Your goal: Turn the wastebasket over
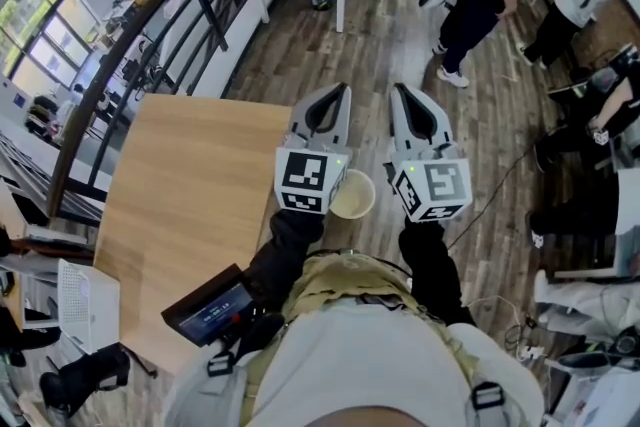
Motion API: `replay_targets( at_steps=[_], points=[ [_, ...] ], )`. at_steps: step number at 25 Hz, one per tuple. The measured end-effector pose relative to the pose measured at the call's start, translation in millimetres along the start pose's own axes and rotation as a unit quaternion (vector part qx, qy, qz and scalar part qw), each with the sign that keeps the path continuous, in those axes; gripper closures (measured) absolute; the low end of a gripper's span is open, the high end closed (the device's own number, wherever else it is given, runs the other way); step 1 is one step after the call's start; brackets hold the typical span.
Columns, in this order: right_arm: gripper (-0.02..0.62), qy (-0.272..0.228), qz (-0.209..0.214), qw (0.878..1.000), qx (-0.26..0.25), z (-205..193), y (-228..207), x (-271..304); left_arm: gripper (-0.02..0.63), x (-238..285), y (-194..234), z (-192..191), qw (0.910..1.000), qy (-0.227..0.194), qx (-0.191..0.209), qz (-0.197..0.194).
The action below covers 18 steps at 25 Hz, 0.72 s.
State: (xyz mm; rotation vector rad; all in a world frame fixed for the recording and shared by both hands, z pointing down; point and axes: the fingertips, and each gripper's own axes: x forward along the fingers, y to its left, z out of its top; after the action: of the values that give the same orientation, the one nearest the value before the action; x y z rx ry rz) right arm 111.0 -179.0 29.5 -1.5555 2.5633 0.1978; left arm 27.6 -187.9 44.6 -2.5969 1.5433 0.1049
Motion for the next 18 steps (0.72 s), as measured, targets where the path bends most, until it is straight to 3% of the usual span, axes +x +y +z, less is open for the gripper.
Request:
replay_targets(
  at_steps=[18],
  points=[
    [0.575,-0.001,-0.009,1.000,-0.002,6,-6,-4,0.609,5,-13,1,0.9999,0.007,-0.002,-0.012]
  ],
)
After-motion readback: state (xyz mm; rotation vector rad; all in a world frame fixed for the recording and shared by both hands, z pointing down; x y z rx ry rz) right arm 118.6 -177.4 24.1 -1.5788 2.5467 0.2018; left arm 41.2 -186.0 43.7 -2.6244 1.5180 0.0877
